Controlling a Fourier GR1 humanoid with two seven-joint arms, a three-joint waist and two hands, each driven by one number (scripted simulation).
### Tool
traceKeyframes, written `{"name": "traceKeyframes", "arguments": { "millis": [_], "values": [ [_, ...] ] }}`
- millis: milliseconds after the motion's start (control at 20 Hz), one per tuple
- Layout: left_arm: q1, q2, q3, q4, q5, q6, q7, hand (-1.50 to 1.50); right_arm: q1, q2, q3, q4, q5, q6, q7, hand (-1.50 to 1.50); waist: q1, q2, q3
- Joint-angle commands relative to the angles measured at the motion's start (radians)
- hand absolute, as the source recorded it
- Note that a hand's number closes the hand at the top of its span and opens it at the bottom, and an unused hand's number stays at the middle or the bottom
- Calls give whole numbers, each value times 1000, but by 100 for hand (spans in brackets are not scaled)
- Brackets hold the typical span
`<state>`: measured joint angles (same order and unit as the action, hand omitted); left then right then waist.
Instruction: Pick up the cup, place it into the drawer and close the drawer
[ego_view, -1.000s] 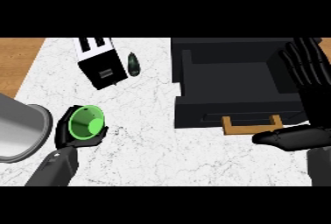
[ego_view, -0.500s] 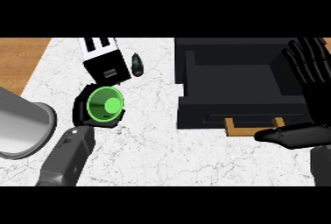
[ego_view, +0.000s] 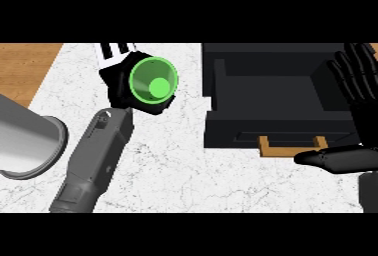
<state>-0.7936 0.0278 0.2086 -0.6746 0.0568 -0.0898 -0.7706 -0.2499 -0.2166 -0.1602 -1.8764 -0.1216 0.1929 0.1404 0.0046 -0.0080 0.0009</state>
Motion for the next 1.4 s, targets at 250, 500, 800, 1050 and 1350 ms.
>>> {"name": "traceKeyframes", "arguments": {
  "millis": [250, 500, 800, 1050, 1350],
  "values": [
    [-246, -27, -139, -116, 68, 212, 340, 150, -28, -23, -43, 63, -17, 20, -51, -150, -17, 7, 0],
    [-418, -28, -199, 10, 109, 335, 425, 150, -36, -9, -21, 78, 1, 14, -60, -150, -39, 15, 0],
    [-542, -28, -299, 217, 159, 441, 509, 150, -48, 21, 29, 53, 15, 11, -63, -150, -82, 25, 1],
    [-598, -28, -361, 333, 195, 451, 557, 150, -93, -24, -31, 95, -27, 30, -56, -150, -100, 29, 1],
    [-548, -28, -497, 398, 202, 366, 569, 150, -116, 11, 37, 70, -10, 35, -54, -150, -171, 43, 2]
  ]
}}
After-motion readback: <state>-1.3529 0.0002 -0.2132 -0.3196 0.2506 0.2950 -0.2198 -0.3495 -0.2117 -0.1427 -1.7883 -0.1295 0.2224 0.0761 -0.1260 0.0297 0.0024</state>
